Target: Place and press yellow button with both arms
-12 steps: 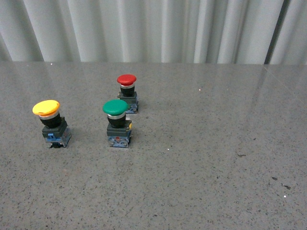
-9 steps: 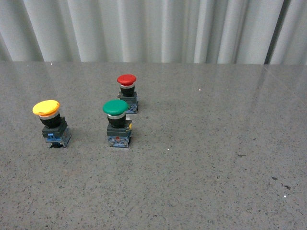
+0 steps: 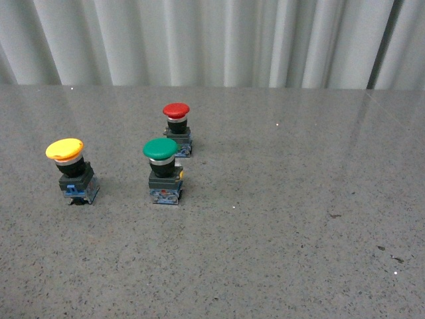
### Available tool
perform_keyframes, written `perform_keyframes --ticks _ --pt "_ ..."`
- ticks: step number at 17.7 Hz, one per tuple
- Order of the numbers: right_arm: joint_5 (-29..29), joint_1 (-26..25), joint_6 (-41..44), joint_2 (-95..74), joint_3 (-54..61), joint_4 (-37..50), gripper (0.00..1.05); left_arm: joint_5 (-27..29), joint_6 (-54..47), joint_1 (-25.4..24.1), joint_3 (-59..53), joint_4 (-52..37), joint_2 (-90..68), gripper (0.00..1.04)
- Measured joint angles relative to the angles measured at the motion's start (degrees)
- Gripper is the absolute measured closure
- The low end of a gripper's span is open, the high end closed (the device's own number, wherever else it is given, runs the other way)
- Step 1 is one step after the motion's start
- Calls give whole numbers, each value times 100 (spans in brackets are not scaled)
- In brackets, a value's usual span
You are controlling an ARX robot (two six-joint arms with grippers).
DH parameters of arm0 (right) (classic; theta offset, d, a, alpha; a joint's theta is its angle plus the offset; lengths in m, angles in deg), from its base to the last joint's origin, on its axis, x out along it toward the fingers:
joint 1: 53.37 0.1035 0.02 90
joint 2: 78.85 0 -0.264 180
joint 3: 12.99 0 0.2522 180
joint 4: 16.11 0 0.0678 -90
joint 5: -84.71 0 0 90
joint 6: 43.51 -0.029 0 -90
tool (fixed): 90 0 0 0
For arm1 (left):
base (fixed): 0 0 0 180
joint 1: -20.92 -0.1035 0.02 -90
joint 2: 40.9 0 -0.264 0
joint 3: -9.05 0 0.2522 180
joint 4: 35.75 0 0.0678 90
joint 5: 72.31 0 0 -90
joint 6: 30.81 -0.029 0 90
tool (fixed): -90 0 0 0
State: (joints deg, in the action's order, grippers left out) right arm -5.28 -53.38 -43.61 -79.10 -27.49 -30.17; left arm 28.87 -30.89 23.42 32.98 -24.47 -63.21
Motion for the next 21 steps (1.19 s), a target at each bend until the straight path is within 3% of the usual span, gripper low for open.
perform_keyframes --ticks 4,10,15,21 --pt "0 0 0 0 0 2 6 -605 -302 92 1338 -1622 -2649 7" --pt "0 0 0 0 0 2 6 -1156 -291 710 3305 -820 -5810 7" --pt "0 0 0 0 -2 4 6 -774 -35 533 3495 -935 -6627 7" --pt "0 0 0 0 0 2 6 -719 9 634 3287 -1141 -6961 7"
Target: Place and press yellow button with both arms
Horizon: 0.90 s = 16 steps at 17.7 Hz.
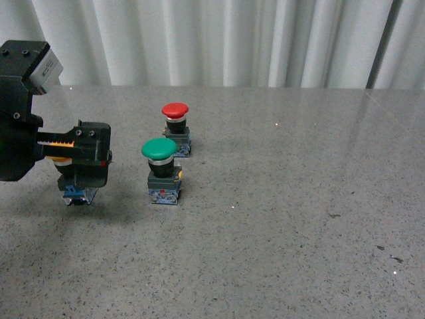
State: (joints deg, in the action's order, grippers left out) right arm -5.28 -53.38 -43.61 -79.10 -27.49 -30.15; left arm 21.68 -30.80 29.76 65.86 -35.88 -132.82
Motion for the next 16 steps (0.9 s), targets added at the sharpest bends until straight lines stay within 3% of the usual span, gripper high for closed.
perform_keyframes --ticks 2,3,8,10,16 --pt "0 0 0 0 0 2 6 61 0 20 -13 -44 -9 7" --pt "0 0 0 0 0 0 6 94 -4 42 -13 -50 -7 13" --pt "0 0 0 0 -2 0 6 164 -24 57 -13 55 22 58" --pt "0 0 0 0 0 0 6 164 -37 57 -15 181 162 69" --pt "0 0 0 0 -2 0 6 238 -17 610 835 807 1130 71"
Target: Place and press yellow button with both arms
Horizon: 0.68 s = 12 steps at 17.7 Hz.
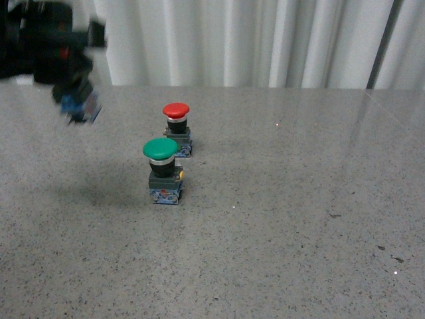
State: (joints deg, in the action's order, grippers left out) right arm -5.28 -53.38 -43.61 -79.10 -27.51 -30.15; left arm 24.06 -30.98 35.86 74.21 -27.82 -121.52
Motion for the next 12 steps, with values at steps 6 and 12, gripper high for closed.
perform_keyframes --ticks 6,12 --pt "0 0 0 0 2 0 6 160 417 1427 1405 271 -1189 71" --pt "0 0 0 0 2 0 6 306 1394 1943 1502 -55 -2369 72"
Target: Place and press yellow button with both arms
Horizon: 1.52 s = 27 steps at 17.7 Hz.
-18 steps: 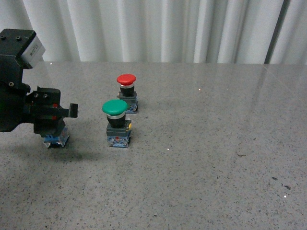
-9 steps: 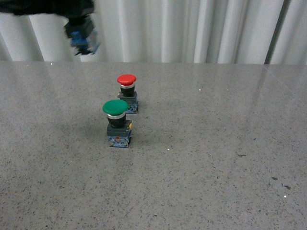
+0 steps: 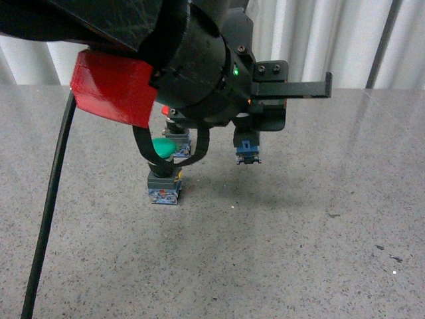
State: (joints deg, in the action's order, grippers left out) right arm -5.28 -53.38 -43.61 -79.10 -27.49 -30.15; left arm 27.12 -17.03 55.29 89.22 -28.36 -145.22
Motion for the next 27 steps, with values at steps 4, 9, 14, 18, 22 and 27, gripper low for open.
perform_keyframes --ticks 4,9,14,18,22,27 --pt "0 0 0 0 0 2 6 96 136 225 -9 -61 -177 72" --pt "0 0 0 0 0 2 6 376 299 321 -35 -201 -396 72" --pt "0 0 0 0 -2 2 6 426 426 262 -59 -232 -538 64" --pt "0 0 0 0 0 2 6 389 439 293 -85 -317 -522 25" --pt "0 0 0 0 0 0 6 474 367 105 -332 -533 -4 7" --pt "0 0 0 0 -2 2 6 1333 -1045 -667 -1008 -1261 1508 7"
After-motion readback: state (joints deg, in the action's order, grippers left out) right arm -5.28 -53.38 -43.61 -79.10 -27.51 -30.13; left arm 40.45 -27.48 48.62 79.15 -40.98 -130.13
